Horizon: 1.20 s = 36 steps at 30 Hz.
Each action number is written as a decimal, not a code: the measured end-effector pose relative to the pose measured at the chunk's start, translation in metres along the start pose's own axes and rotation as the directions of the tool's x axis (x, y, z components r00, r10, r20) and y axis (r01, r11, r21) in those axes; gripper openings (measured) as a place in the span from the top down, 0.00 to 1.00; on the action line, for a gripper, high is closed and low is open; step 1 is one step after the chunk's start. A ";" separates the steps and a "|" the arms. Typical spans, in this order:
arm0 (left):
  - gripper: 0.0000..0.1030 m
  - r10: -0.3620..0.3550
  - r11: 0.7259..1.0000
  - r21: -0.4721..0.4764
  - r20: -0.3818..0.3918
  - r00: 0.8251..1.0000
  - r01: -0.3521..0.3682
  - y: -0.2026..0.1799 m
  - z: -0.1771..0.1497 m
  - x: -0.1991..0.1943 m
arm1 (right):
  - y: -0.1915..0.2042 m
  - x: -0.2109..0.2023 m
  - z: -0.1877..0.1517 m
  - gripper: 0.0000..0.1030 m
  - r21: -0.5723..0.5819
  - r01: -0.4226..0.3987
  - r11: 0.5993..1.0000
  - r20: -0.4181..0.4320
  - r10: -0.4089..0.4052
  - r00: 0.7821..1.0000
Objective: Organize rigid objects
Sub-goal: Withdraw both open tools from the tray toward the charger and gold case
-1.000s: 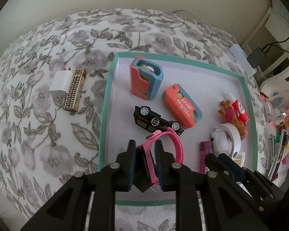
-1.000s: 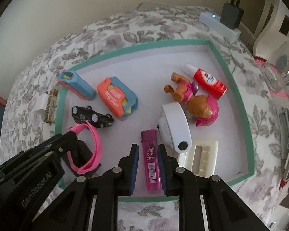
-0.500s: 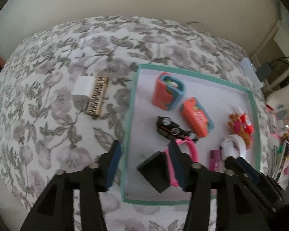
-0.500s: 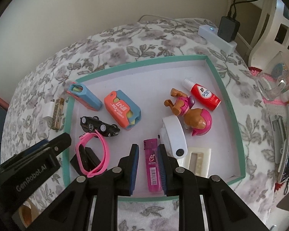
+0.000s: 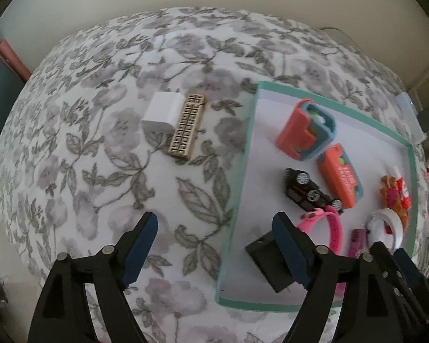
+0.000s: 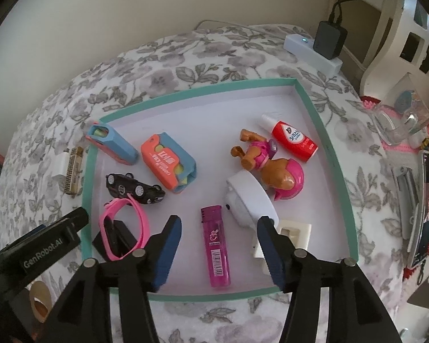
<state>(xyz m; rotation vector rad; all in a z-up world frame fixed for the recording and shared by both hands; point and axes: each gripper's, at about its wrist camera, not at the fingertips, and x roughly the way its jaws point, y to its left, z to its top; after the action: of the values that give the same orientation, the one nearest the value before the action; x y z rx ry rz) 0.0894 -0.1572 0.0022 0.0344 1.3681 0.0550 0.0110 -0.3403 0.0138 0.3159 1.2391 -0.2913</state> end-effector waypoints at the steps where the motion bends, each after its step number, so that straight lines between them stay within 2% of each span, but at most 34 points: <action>1: 0.19 0.011 1.000 -0.005 0.000 1.000 -0.011 0.001 0.000 0.001 | 0.000 0.000 0.000 0.42 0.003 -0.001 1.000 0.001 0.001 1.000; 3: 0.10 0.031 0.999 -0.015 -0.002 1.000 -0.031 0.005 0.001 0.003 | -0.001 -0.001 0.001 0.38 0.005 0.000 1.000 0.004 0.000 1.000; 4: 0.09 0.036 0.999 -0.019 -0.001 0.999 -0.036 0.006 0.001 0.003 | -0.001 -0.001 0.001 0.37 0.006 0.003 1.000 0.006 -0.003 1.000; 10: 0.08 0.052 0.998 -0.041 -0.003 0.999 -0.052 0.014 0.003 0.005 | -0.001 0.000 0.000 0.27 0.007 0.013 1.000 0.009 -0.013 1.000; 12: 0.08 0.059 0.997 -0.050 -0.004 0.998 -0.059 0.016 0.003 0.006 | -0.001 0.000 0.001 0.20 0.009 0.014 1.000 0.013 -0.014 1.000; 19: 0.08 0.083 0.994 -0.076 -0.011 0.997 -0.083 0.027 0.004 0.010 | -0.002 0.000 0.001 0.10 0.011 0.012 1.000 0.028 -0.013 1.000; 21: 0.08 0.096 0.992 -0.079 -0.012 0.995 -0.097 0.029 0.005 0.012 | -0.001 -0.001 0.001 0.04 0.010 0.015 1.000 0.034 -0.015 0.999; 29: 0.08 0.127 0.987 -0.098 -0.013 0.992 -0.128 0.042 0.008 0.014 | 0.003 0.002 0.002 0.00 -0.001 0.021 1.000 0.037 -0.021 0.999; 36: 0.08 0.126 0.983 -0.134 -0.019 0.992 -0.128 0.063 0.014 0.016 | 0.012 0.003 0.001 0.00 -0.023 0.027 0.999 0.042 -0.026 0.999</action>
<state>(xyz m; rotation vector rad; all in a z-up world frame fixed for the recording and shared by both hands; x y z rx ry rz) 0.1051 -0.0933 -0.0068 0.0083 1.3682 0.2548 0.0177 -0.3297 0.0119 0.2720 1.2057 -0.3039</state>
